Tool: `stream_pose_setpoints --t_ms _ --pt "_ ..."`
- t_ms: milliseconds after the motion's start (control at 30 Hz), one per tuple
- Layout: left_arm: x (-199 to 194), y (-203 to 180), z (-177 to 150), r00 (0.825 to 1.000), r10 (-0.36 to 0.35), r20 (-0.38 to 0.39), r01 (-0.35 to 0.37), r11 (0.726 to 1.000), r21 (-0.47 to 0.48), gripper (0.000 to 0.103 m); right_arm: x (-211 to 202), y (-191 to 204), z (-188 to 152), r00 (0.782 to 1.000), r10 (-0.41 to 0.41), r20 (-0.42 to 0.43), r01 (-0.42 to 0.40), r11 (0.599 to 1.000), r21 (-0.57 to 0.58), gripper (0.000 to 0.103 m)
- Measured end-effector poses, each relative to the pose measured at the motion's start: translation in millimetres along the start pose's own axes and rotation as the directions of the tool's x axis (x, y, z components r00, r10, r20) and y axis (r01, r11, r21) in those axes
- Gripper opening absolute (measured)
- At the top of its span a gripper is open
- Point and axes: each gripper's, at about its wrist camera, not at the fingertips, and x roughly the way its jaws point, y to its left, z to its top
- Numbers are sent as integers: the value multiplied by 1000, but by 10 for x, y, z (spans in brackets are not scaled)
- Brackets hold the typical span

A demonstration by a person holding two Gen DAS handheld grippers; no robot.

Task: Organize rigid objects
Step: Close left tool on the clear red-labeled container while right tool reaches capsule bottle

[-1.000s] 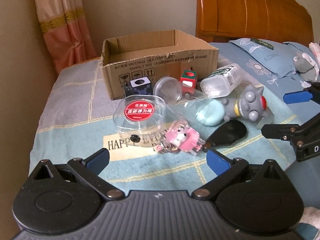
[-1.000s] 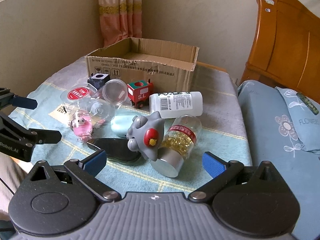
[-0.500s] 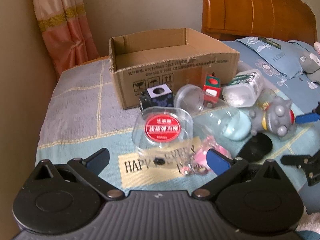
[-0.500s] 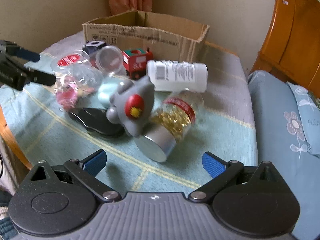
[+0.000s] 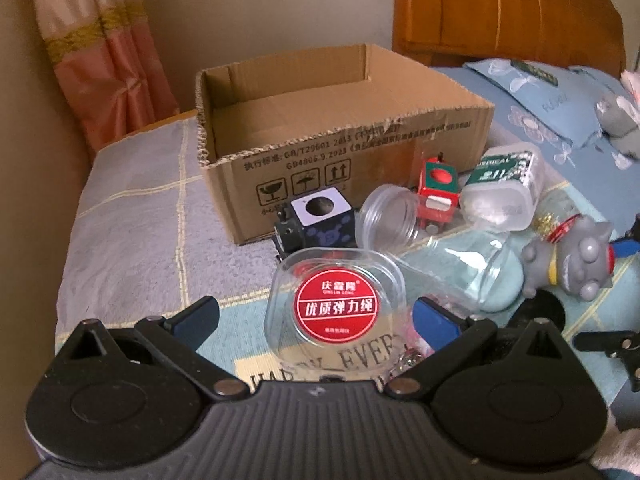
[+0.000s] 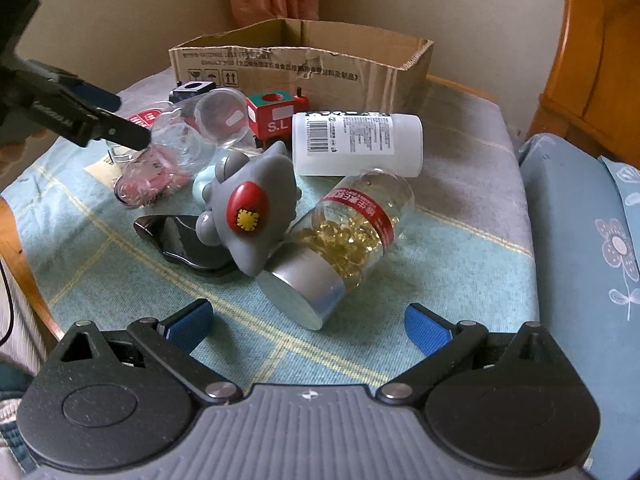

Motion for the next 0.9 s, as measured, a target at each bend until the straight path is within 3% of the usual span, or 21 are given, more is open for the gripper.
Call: stream_pose_setpoints --t_ms 167,333,500,567,733,900 --pt "157 -19 10 999 -11 -30 12 999 43 102 7 -38 -5 999 39 23 -38 998 -46 103" --pt "273 7 -28 998 -27 -60 29 999 26 99 22 -142 -5 994 105 37 -100 988 -118 103" --pt "294 52 -59 997 -58 -51 57 998 -17 84 25 -175 22 992 120 25 -116 984 -137 103" --pt "274 51 -60 997 -65 -39 64 998 -14 74 21 -175 32 993 118 16 -115 984 -137 103" --pt "224 80 -109 999 -31 -43 29 999 -46 74 -22 -220 81 992 128 -6 -128 984 -123 103" --pt "92 220 -294 999 22 -47 -28 992 -122 74 -203 -371 199 981 196 12 -193 972 -131 103"
